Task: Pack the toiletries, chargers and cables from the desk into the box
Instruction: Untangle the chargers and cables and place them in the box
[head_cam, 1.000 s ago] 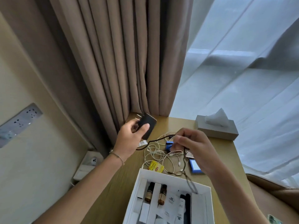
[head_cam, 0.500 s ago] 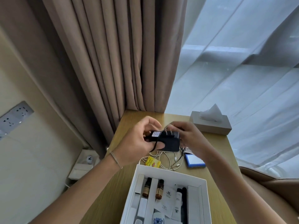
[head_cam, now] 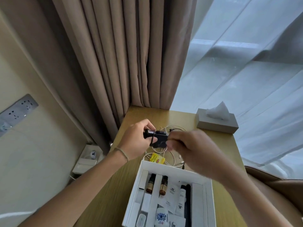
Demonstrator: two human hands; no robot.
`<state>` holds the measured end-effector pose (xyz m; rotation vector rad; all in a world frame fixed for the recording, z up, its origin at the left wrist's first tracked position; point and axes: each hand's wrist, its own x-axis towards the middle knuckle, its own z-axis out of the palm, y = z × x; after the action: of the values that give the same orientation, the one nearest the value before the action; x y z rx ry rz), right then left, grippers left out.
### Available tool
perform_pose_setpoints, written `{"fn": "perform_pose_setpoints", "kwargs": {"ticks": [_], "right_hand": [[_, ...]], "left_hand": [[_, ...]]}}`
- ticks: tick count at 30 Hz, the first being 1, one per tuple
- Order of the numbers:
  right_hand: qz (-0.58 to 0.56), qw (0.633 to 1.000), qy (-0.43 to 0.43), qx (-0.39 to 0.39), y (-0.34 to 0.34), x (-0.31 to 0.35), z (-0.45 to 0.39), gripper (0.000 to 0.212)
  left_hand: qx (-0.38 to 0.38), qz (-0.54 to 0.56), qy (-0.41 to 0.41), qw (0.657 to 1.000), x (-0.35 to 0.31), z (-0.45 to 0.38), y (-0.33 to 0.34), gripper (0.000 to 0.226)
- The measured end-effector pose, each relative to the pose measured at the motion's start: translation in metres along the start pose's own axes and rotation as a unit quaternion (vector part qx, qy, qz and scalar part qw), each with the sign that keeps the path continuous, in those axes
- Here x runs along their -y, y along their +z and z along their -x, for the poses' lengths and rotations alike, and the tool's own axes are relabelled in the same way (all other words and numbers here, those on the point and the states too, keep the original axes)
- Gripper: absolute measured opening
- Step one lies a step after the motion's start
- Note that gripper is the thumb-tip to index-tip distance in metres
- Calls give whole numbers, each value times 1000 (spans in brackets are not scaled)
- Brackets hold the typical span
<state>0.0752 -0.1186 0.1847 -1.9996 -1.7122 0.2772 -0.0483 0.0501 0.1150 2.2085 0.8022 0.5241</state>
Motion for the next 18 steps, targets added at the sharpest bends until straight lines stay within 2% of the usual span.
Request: {"fn": "perform_pose_setpoints", "kwargs": {"ticks": [3, 6, 9, 11, 13, 15, 16, 18], "right_hand": [[-33, 997, -4, -64, -16, -19, -19, 24], [-129, 986, 45, -95, -7, -50, -37, 29], [-182, 980, 82, -23, 25, -60, -33, 31], [-199, 973, 114, 24, 52, -53, -19, 27], [-175, 976, 123, 50, 72, -40, -6, 30], [-127, 983, 97, 89, 78, -22, 6, 32], [-93, 987, 73, 105, 75, -14, 10, 30], [-12, 994, 28, 106, 60, 1, 14, 26]], "left_hand": [[89, 42, 64, 993, -14, 18, -2, 40], [122, 124, 107, 979, -29, 29, -9, 51], [107, 255, 106, 955, -35, 30, -15, 53], [58, 310, 97, 944, -34, 27, -19, 49], [-34, 289, 69, 954, -28, 21, -21, 45], [-118, 199, 37, 972, -19, 17, -21, 46], [-133, 143, 26, 980, -15, 17, -21, 47], [-86, 44, 12, 995, -9, 19, -20, 50]]}}
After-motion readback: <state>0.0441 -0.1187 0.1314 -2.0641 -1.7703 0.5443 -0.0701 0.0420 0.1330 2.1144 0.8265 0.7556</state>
